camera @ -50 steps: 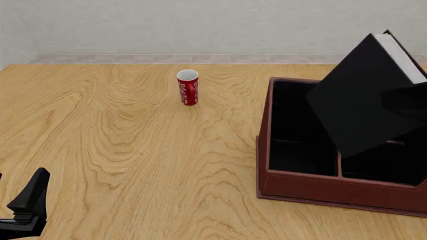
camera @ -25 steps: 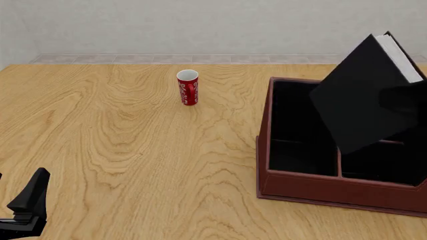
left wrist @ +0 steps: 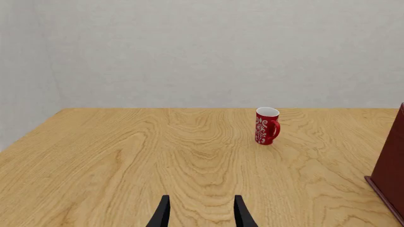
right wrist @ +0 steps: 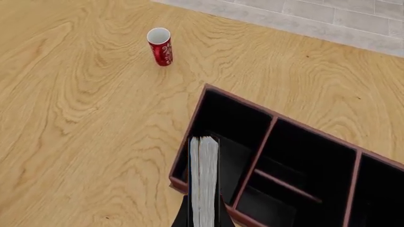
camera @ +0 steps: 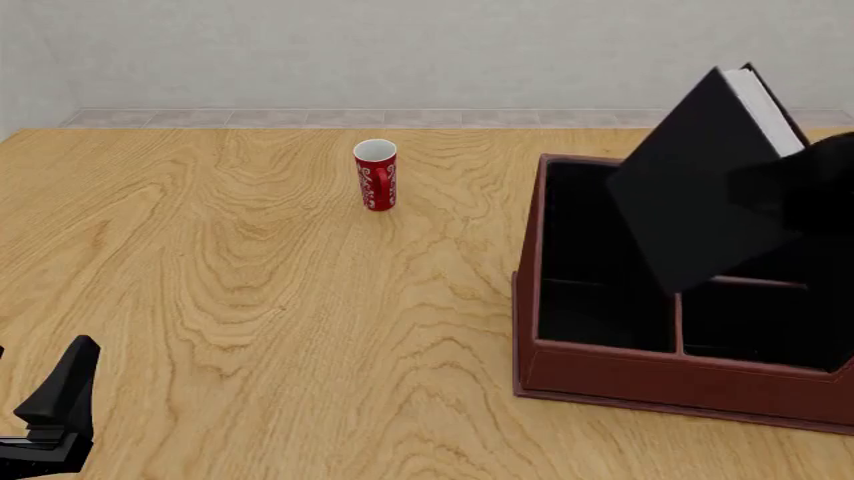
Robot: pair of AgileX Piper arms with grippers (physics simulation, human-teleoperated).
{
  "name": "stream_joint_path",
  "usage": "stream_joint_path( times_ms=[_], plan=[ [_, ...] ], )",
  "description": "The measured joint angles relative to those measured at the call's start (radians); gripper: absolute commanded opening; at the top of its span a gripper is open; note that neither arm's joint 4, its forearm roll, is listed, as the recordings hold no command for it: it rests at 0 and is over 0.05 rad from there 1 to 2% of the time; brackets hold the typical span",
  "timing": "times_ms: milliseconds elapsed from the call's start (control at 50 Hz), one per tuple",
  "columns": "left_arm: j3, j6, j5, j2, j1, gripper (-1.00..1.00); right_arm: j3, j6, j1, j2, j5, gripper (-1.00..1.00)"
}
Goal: Pick up the book and place it in the left compartment of the caddy.
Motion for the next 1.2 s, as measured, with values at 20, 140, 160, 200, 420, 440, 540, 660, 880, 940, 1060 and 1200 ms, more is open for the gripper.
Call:
stream_joint_path(
  times_ms=[20,140,160,200,420,440,540,660,880,940,1060,1200],
  plan=[
    [0.000,0.000,0.000,0.000,0.000,1.00,0.002,0.001,-0.001,0.002,-0.003,-1.00],
    [0.000,0.000,0.000,0.000,0.000,1.00,0.015,0.005,-0.003,0.014,-0.026,-1.00],
    [0.000,0.000,0.000,0.000,0.000,1.00,0.017,0.006,-0.003,0.016,-0.029,-1.00],
    [0.000,0.000,0.000,0.000,0.000,1.00,0.023,0.007,-0.004,0.019,-0.036,-1.00],
    [0.000,0.000,0.000,0.000,0.000,1.00,0.048,0.013,-0.010,0.040,-0.067,-1.00],
    [0.000,0.000,0.000,0.000,0.000,1.00,0.051,0.014,-0.011,0.042,-0.070,-1.00],
    [0.000,0.000,0.000,0.000,0.000,1.00,0.060,0.016,-0.013,0.054,-0.084,-1.00],
    [0.000,0.000,0.000,0.000,0.000,1.00,0.070,0.014,-0.016,0.069,-0.101,-1.00],
    [0.000,0.000,0.000,0.000,0.000,1.00,0.078,0.011,-0.023,0.096,-0.131,-1.00],
    [0.000,0.000,0.000,0.000,0.000,1.00,0.080,0.011,-0.025,0.101,-0.139,-1.00],
    [0.000,0.000,0.000,0.000,0.000,1.00,0.087,0.010,-0.030,0.112,-0.156,-1.00],
    [0.000,0.000,0.000,0.000,0.000,1.00,0.093,0.011,-0.034,0.126,-0.175,-1.00]
  ],
)
